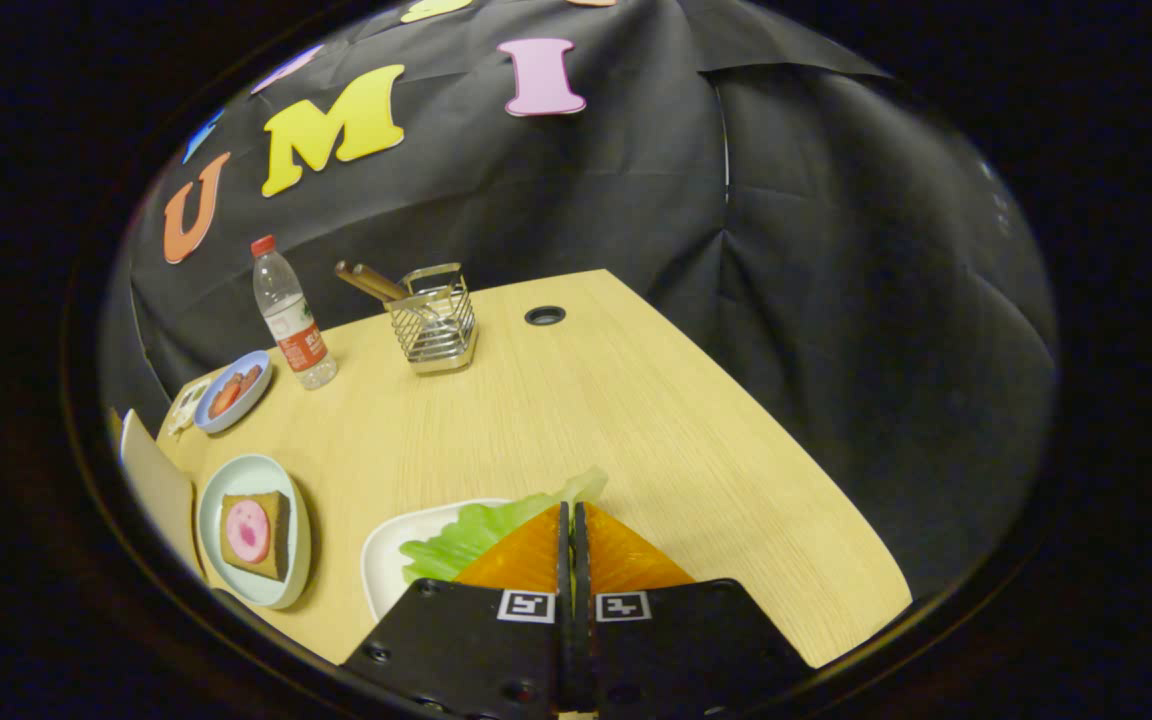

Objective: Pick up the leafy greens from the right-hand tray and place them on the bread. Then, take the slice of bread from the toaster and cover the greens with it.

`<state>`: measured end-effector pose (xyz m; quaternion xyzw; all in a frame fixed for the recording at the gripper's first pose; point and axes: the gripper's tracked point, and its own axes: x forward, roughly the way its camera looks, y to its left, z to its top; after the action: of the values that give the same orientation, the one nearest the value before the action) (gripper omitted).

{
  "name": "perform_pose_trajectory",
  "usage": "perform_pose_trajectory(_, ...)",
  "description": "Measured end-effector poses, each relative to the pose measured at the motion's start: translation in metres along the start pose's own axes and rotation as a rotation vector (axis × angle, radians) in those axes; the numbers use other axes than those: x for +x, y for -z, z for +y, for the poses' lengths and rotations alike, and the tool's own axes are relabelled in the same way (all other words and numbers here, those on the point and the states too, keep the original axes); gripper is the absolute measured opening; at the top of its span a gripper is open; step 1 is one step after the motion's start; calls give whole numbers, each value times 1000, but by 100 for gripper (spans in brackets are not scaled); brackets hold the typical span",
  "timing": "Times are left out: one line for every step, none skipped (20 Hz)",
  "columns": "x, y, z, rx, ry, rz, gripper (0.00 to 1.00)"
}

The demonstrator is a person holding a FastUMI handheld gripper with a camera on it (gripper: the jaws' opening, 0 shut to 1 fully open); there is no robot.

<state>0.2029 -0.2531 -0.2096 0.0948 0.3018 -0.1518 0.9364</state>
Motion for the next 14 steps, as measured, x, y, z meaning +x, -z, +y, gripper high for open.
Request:
perform_pose_trajectory(-11, -5, 1, 7, -1, -17, 0)
perform_pose_trajectory(-21, -9, 4, 6, -6, -33, 0)
perform_pose_trajectory(-32, -13, 9, 5, -7, -52, 0)
perform_pose_trajectory(-42, -18, 13, 8, -9, -72, 0)
perform_pose_trajectory(-52, -21, 19, 6, -16, -84, 0)
perform_pose_trajectory(-61, -24, 24, 4, -21, -95, 0)
perform_pose_trajectory(-68, -25, 29, -3, -20, -104, 0)
perform_pose_trajectory(-76, -27, 35, -9, -19, -113, 0)
perform_pose_trajectory(-85, -30, 41, -15, -22, -123, 0)
perform_pose_trajectory(-93, -33, 48, -16, -23, -134, 0)
perform_pose_trajectory(-100, -34, 57, -20, -30, -140, 0)
perform_pose_trajectory(-107, -37, 66, -27, -36, -147, 0)
perform_pose_trajectory(-114, -38, 75, -36, -43, -159, 0)
perform_pose_trajectory(-121, -39, 85, -49, -49, -170, 0)
